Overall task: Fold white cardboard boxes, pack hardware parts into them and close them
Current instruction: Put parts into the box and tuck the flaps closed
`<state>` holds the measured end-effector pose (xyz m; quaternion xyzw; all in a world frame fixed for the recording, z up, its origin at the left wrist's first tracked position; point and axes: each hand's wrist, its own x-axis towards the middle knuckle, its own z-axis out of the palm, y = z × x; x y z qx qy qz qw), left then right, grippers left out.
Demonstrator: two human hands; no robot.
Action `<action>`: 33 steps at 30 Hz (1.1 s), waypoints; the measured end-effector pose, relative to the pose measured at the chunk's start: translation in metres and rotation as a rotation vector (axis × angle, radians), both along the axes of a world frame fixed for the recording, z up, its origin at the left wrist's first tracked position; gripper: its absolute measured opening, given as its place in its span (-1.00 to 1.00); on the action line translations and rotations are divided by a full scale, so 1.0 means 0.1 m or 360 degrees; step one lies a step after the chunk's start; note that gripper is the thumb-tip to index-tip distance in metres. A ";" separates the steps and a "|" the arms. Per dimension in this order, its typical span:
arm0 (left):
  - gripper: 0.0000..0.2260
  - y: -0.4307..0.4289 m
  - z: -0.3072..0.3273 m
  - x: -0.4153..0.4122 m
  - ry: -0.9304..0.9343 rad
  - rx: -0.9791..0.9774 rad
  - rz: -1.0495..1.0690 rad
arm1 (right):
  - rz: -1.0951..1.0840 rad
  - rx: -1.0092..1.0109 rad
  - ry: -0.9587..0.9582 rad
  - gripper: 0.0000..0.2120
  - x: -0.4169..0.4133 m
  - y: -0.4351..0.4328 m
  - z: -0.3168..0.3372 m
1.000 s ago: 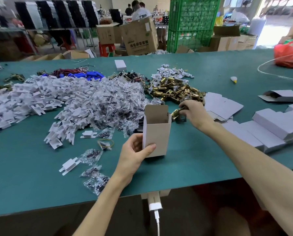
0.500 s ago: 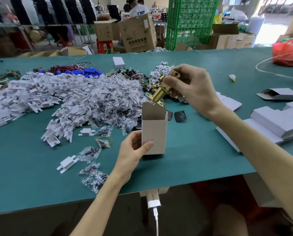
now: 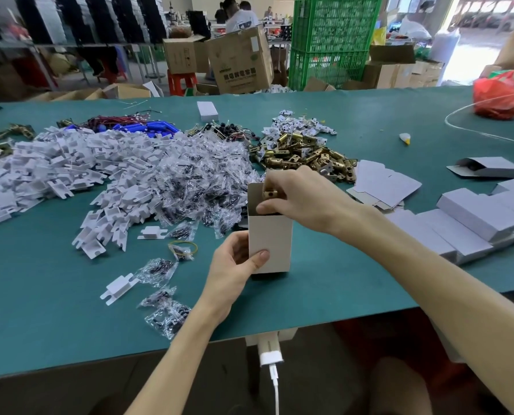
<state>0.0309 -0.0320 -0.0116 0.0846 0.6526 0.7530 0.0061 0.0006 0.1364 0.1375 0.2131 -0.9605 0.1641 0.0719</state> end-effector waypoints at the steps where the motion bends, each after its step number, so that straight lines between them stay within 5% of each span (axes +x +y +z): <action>1: -0.65 0.00 0.00 0.00 0.0001 -0.0003 -0.0001 | -0.0039 0.0050 -0.0001 -0.68 0.01 -0.02 -0.01; 12: -0.67 0.00 -0.02 -0.01 0.0026 -0.0027 -0.0027 | -0.0244 0.0235 -0.0248 -0.80 0.14 -0.18 0.09; 33: -0.69 0.01 -0.01 0.00 0.0003 -0.0077 -0.0017 | -0.0178 0.0177 -0.0549 -0.63 0.22 -0.34 0.00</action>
